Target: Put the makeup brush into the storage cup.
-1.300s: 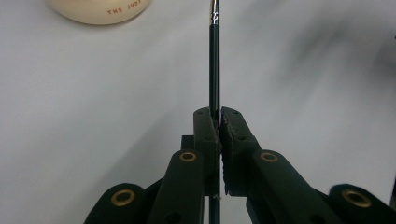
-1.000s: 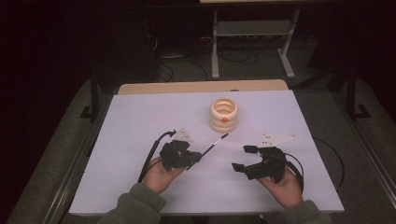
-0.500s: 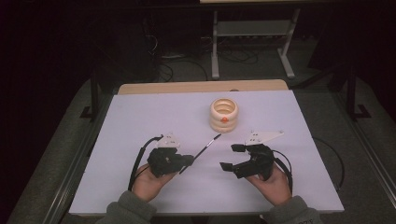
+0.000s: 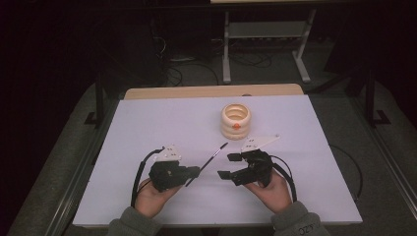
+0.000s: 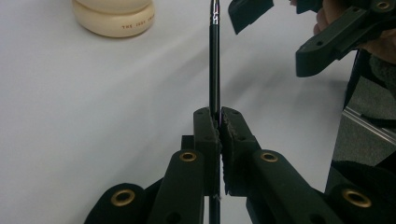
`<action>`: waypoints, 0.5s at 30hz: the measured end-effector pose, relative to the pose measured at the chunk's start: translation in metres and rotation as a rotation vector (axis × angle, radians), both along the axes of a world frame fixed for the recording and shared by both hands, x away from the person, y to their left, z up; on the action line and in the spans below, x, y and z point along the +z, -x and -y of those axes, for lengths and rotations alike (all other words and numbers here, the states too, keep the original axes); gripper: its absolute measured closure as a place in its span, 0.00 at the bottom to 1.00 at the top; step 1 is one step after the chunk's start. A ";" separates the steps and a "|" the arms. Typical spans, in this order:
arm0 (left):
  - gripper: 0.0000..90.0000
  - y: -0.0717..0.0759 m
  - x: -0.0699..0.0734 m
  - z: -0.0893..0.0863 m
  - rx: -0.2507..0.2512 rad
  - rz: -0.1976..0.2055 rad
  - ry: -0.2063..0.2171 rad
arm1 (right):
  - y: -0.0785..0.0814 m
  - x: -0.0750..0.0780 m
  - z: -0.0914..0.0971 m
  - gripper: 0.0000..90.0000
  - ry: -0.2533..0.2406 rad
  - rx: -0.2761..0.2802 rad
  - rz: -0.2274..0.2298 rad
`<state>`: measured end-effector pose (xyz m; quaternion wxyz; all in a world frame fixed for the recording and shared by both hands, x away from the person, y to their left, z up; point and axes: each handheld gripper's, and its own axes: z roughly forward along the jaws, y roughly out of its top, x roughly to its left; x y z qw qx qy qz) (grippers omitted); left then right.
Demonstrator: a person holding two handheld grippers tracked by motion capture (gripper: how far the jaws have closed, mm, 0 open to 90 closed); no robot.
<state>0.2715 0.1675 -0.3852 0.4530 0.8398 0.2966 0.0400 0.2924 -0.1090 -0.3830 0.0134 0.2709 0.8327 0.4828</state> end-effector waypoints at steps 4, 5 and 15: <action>0.96 0.001 -0.003 0.001 -0.004 -0.001 0.006 | -0.002 0.000 -0.004 0.37 -0.018 0.011 -0.013; 0.96 0.001 -0.003 0.001 -0.009 0.001 0.004 | -0.002 0.000 -0.005 0.38 -0.022 0.014 -0.013; 0.95 0.004 -0.005 0.009 -0.044 0.015 0.006 | -0.007 -0.002 -0.005 0.54 -0.083 0.026 -0.045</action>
